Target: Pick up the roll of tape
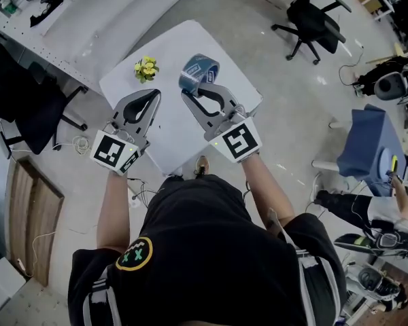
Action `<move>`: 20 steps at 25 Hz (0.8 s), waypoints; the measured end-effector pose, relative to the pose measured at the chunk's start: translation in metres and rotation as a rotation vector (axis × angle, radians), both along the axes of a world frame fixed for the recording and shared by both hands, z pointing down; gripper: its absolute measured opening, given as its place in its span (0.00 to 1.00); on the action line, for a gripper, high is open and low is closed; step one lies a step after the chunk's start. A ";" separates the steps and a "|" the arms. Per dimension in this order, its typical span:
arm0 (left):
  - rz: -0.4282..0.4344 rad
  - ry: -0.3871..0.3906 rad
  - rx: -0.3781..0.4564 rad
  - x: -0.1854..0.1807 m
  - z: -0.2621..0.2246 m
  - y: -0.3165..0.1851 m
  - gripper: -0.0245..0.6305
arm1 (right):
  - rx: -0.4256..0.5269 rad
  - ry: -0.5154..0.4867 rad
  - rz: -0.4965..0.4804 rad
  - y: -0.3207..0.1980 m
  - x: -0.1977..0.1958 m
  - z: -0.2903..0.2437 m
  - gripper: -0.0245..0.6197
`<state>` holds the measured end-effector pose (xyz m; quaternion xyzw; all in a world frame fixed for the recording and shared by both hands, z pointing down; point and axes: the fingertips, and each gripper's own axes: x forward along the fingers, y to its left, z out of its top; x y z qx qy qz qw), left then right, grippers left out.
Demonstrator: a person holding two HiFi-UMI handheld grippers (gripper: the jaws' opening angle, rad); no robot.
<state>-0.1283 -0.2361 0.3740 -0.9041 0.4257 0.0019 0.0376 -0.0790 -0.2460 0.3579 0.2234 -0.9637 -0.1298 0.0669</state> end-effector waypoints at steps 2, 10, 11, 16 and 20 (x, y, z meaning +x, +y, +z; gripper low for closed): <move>0.002 -0.002 0.001 0.002 -0.001 0.000 0.07 | -0.008 -0.013 0.008 0.001 0.004 0.001 0.14; 0.013 -0.002 0.003 0.006 -0.003 -0.003 0.07 | 0.006 -0.043 0.017 -0.005 0.011 -0.006 0.14; 0.014 -0.002 0.004 0.007 -0.003 -0.004 0.07 | 0.007 -0.042 0.017 -0.005 0.012 -0.006 0.14; 0.019 -0.003 0.003 0.011 -0.003 -0.004 0.07 | 0.012 -0.042 0.010 -0.007 0.012 -0.007 0.14; 0.026 -0.003 0.008 0.015 -0.004 -0.004 0.07 | 0.015 -0.043 0.010 -0.009 0.012 -0.007 0.14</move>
